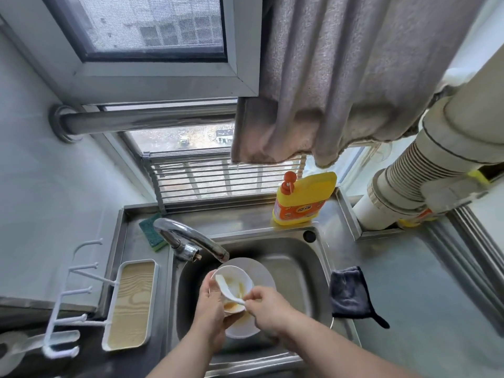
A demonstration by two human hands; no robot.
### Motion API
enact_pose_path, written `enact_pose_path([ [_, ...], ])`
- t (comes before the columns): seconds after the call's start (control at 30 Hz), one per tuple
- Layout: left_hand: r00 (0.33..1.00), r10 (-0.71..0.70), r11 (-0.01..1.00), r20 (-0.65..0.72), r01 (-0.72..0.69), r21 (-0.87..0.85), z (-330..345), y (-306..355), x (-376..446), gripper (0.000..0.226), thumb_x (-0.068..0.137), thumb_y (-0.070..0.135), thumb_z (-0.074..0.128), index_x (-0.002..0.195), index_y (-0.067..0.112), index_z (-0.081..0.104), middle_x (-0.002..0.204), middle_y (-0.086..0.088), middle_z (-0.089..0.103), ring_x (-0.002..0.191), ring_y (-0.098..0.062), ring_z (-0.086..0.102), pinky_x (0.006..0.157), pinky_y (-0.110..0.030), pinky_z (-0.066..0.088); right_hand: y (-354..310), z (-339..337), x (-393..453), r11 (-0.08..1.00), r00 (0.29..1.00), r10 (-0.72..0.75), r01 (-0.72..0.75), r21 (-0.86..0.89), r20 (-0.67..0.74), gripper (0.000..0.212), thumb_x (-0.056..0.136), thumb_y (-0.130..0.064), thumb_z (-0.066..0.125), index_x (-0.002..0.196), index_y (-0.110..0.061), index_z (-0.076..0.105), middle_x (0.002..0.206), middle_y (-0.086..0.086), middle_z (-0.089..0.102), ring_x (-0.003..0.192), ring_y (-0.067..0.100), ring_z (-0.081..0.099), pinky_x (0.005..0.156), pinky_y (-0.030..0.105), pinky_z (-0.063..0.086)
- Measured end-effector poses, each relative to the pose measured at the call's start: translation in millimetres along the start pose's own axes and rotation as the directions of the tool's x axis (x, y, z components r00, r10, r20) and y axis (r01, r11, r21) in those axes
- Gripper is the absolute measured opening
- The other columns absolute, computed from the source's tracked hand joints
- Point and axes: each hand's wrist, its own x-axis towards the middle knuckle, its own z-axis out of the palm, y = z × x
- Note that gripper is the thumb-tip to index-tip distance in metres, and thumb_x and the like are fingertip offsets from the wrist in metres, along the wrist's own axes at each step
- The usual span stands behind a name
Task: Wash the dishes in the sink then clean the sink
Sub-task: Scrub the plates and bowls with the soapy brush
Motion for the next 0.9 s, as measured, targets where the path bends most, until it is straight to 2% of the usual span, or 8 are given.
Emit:
enact_pose_path([
  [0.07,1.0,0.017,1.0,0.015,-0.017,-0.001,2.6,0.4,-4.4,0.035,0.107,0.054,0.041,0.131,0.035,0.06,0.124,-0.008,0.069,0.104,-0.033,0.069,0.07,-0.051,0.064,0.3,-11.3,3.7,0.984,0.991,-0.096,0.08,-0.161,-0.094,0.02,0.102,-0.034,0.05,0.109,-0.029,0.068,0.099,-0.003,0.07,0.085,0.017,0.063,0.065,0.027,0.045],
  [0.17,0.997,0.071,0.994,0.019,-0.072,0.076,-2.9,14.3,1.9,0.032,0.101,0.06,0.044,0.112,0.039,0.067,0.116,-0.005,0.073,0.101,-0.032,0.071,0.068,-0.048,0.062,14.6,-21.8,2.6,0.819,0.98,-0.168,0.079,-0.568,-0.106,0.022,0.105,-0.046,0.036,0.117,-0.037,0.053,0.11,0.006,0.071,0.102,0.034,0.066,0.073,0.037,0.046],
  [0.37,0.999,0.051,0.995,-0.011,-0.05,0.087,1.3,12.6,6.7,0.025,0.104,0.058,0.044,0.116,0.044,0.061,0.117,-0.001,0.07,0.097,-0.03,0.071,0.067,-0.046,0.063,-6.6,1.3,6.2,0.958,0.994,-0.109,0.103,-0.266,-0.008,0.023,0.102,-0.039,0.046,0.115,-0.036,0.065,0.114,-0.001,0.071,0.104,0.024,0.065,0.088,0.034,0.052],
  [0.43,0.999,0.024,0.996,0.022,-0.026,0.085,0.6,8.7,4.1,0.034,0.101,0.063,0.044,0.123,0.043,0.061,0.119,-0.001,0.071,0.102,-0.031,0.073,0.067,-0.045,0.063,-9.3,-14.1,7.4,0.919,0.984,-0.169,0.136,-0.37,-0.057,0.026,0.104,-0.041,0.043,0.12,-0.037,0.063,0.115,0.0,0.071,0.107,0.027,0.065,0.085,0.036,0.052],
  [0.53,0.998,-0.007,0.99,0.063,-0.002,0.14,-6.4,18.6,8.9,0.036,0.099,0.067,0.047,0.12,0.042,0.064,0.117,-0.003,0.075,0.101,-0.03,0.074,0.067,-0.044,0.062,5.8,-38.5,2.8,0.738,0.97,-0.234,0.133,-0.662,-0.066,0.025,0.107,-0.048,0.032,0.117,-0.038,0.052,0.106,0.007,0.07,0.098,0.035,0.066,0.071,0.04,0.048],
  [0.7,0.998,-0.05,0.995,0.03,0.048,0.086,0.8,22.5,8.8,0.027,0.107,0.057,0.04,0.112,0.042,0.062,0.12,-0.003,0.066,0.103,-0.032,0.068,0.067,-0.049,0.064,0.7,-18.4,-5.6,0.857,0.982,-0.183,0.178,-0.483,0.036,0.028,0.104,-0.045,0.044,0.126,-0.039,0.061,0.124,0.0,0.07,0.114,0.028,0.063,0.09,0.038,0.052],
  [0.77,0.995,-0.097,0.993,0.019,0.096,0.065,5.8,16.2,3.2,0.03,0.11,0.055,0.035,0.114,0.041,0.061,0.122,-0.007,0.065,0.104,-0.034,0.069,0.07,-0.049,0.064,-5.3,-19.3,1.2,0.881,0.981,-0.195,0.171,-0.442,-0.01,0.029,0.103,-0.044,0.046,0.127,-0.039,0.063,0.127,-0.001,0.07,0.115,0.027,0.063,0.093,0.039,0.052],
  [0.9,0.992,-0.097,0.994,0.086,0.092,0.057,-4.2,18.2,7.9,0.041,0.106,0.059,0.043,0.132,0.032,0.059,0.129,-0.009,0.069,0.112,-0.037,0.069,0.084,-0.062,0.061,5.8,-44.3,7.4,0.741,0.976,-0.207,0.111,-0.663,-0.067,0.023,0.103,-0.047,0.041,0.119,-0.045,0.056,0.118,0.001,0.071,0.103,0.031,0.065,0.083,0.041,0.056],
])
